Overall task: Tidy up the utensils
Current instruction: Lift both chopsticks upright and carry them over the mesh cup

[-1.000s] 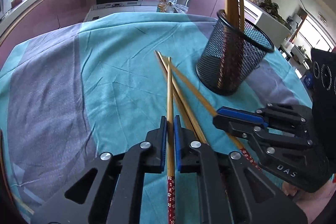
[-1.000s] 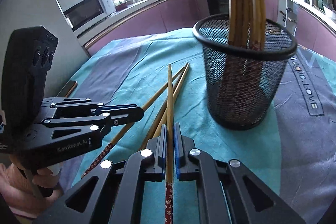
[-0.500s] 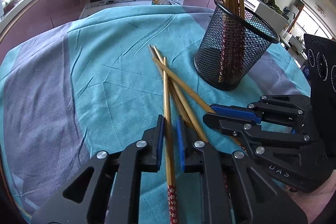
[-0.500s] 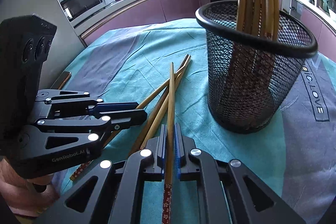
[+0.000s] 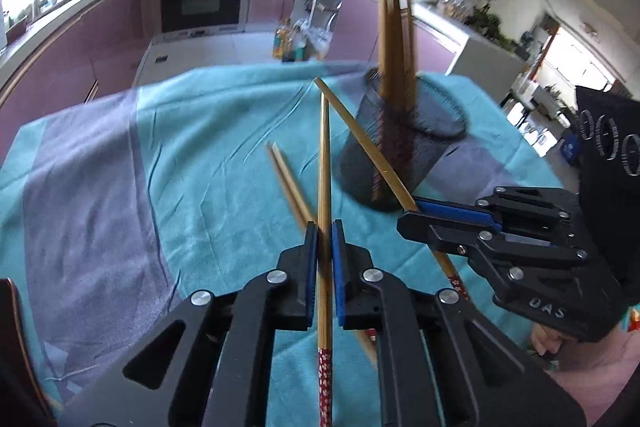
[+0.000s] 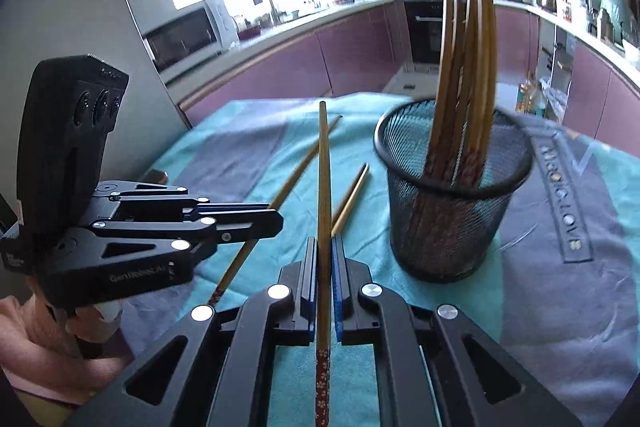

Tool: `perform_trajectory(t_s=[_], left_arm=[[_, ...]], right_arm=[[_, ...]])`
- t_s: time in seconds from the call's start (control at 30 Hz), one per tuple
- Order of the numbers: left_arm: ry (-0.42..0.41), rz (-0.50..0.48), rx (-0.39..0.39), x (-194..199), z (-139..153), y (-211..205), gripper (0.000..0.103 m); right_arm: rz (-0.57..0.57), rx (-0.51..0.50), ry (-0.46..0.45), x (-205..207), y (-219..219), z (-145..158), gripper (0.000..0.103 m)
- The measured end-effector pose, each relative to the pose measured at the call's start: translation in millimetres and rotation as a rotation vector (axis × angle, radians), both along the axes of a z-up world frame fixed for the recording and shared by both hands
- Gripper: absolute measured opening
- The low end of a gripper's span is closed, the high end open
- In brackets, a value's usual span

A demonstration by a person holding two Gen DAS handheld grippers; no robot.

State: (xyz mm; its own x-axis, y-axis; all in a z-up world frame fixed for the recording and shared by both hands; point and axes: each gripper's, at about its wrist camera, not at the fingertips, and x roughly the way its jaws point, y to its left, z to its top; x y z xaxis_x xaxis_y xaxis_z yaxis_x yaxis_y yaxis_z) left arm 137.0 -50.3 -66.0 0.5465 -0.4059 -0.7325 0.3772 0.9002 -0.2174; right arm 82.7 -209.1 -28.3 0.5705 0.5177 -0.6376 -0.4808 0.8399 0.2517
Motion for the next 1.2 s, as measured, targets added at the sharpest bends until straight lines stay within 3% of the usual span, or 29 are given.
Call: perform_trajectory(t_s=[0.57, 1.2], left_arm=[[-0.14, -0.047, -0.145, -17.3, 82.5, 17.9, 0.008], [-0.311, -0.058, -0.19, 1.8, 164.1, -8.1, 0.008]], right_arm=[[-0.046, 0.079, -0.16, -11.3, -36.2, 49.9, 0.006], [-0.163, 0.129, -0.376, 28.6, -52.7, 98.5, 0.006]])
